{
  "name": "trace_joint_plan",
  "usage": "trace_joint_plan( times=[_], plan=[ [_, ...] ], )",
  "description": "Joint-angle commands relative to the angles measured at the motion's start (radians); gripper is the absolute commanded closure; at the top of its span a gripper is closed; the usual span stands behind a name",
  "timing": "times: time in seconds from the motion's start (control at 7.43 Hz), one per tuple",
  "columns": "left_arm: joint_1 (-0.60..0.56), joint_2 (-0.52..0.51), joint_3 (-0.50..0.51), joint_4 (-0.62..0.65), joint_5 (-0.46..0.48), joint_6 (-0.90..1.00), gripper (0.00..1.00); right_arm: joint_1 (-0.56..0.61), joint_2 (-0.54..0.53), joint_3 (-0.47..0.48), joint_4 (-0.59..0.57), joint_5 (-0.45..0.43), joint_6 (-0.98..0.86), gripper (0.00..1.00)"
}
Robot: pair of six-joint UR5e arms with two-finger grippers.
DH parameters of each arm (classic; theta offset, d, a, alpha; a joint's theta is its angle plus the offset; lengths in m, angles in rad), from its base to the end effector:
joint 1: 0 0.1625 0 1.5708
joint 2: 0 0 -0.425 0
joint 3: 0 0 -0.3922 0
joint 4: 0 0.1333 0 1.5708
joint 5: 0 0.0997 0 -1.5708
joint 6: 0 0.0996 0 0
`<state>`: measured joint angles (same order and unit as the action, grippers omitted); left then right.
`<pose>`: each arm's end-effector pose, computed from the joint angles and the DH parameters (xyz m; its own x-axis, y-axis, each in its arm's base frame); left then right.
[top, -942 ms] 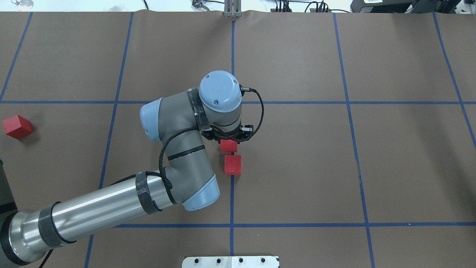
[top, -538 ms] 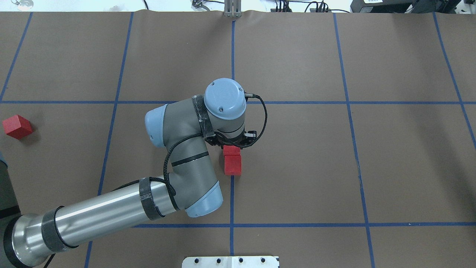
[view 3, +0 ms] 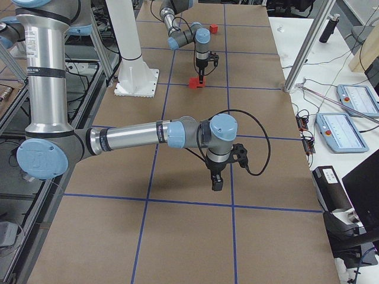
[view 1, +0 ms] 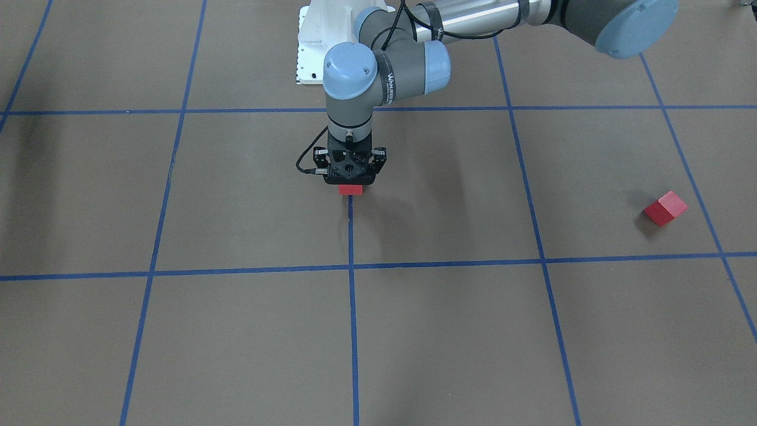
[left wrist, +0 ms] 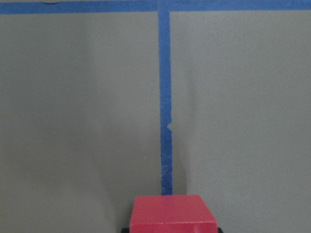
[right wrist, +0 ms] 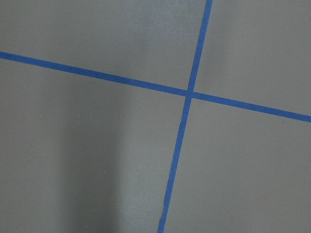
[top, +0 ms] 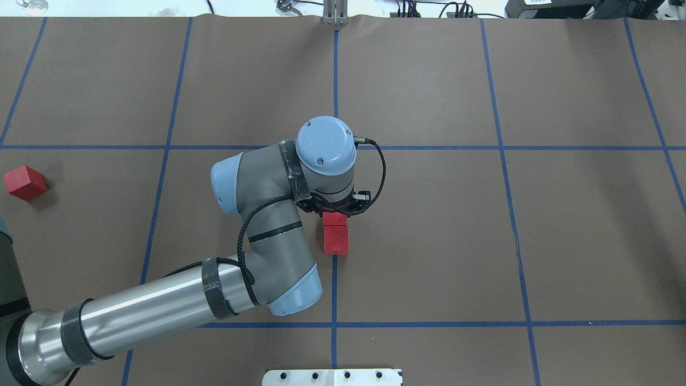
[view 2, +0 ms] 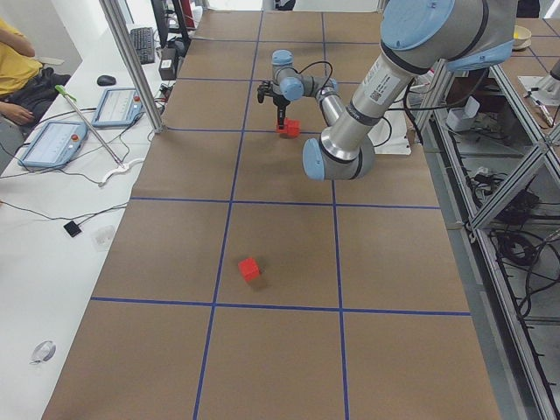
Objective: Form red blocks into L shape at center
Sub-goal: 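Lower the cube against the centre cube's far side with the left gripper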
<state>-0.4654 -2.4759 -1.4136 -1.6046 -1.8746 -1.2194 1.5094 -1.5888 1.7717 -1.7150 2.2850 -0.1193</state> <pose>0.6323 -0.4333 0.1555 0.6780 0.0270 -0.7345 0.0069 0.9990 0.0432 0.0384 -0.4838 0.5874 0.7400 -0.1899 0.6453 0.1505 0.9818 0.1163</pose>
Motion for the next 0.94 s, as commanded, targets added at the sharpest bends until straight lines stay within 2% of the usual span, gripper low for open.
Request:
trace_joint_plan(
  times=[0.0,0.4,0.81],
  plan=[
    [0.001,0.000,0.001,0.000,0.000,0.000,0.91,0.000,0.001,0.000,0.000,0.001,0.001,0.00],
    [0.014,0.000,0.013,-0.001,0.038,0.000,0.90,0.000,0.003,0.000,0.000,0.001,0.001,0.00],
    [0.019,-0.008,0.015,-0.003,0.038,-0.002,0.90,0.000,0.003,0.000,0.000,0.001,0.001,0.00]
  ],
)
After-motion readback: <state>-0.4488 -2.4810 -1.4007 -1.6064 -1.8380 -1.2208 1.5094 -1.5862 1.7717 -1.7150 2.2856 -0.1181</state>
